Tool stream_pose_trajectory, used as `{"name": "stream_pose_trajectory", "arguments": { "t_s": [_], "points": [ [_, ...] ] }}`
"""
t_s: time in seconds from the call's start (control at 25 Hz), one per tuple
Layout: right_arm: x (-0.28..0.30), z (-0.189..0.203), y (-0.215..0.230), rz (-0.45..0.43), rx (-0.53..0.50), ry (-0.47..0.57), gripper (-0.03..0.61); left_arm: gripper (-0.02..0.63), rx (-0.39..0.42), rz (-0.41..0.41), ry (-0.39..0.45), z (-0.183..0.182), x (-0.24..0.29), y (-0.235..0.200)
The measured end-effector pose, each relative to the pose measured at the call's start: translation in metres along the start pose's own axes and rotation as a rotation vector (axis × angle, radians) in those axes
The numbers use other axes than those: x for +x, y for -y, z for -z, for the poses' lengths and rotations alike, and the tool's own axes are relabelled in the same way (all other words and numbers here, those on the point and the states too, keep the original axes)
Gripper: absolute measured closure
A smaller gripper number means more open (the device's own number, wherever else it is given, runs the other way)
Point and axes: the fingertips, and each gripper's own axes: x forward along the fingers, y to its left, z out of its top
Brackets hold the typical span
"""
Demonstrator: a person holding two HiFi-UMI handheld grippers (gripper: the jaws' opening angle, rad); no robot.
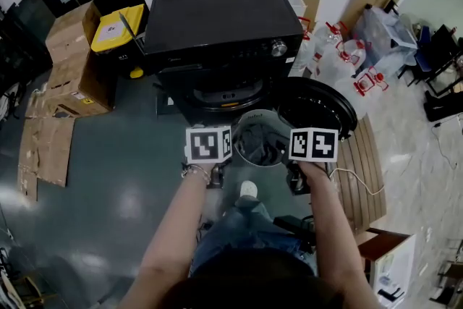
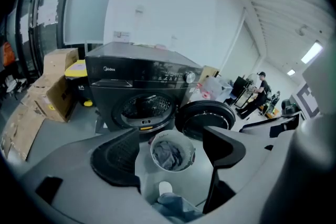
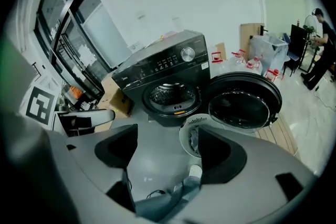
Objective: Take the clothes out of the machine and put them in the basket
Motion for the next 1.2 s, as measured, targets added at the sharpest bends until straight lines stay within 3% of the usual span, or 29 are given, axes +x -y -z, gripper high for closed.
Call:
{"name": "stream_pose_trajectory", "arguments": {
  "t_s": [0.16,0.4,0.68,0.84,1.2],
  "points": [
    [-0.018,0.012,-0.018,0.033,-0.018,0.091,0.221,0.238,0.012,0.019,0.09,0.015,-0.028,-0.008],
    [-0.038,0.03,-0.039,0.066,-0.126,0.106,0.224,0.238,0.014,-0.009,0.161,0.036,-0.068,-0.023],
    [-0.062,0.026,-0.06,0.07,-0.195,0.186,0.224,0.238,0.139,-0.073,0.245,0.023,-0.104,-0.021],
    [-0.082,0.027,-0.061,0.066,-0.225,0.226,0.224,0.238,0.163,-0.072,0.288,0.015,-0.122,-0.008],
    [-0.137,-0.006,-0.05,0.045,-0.287,0.386,0.227,0.238,0.295,-0.106,0.435,-0.024,-0.157,0.032]
  ]
}}
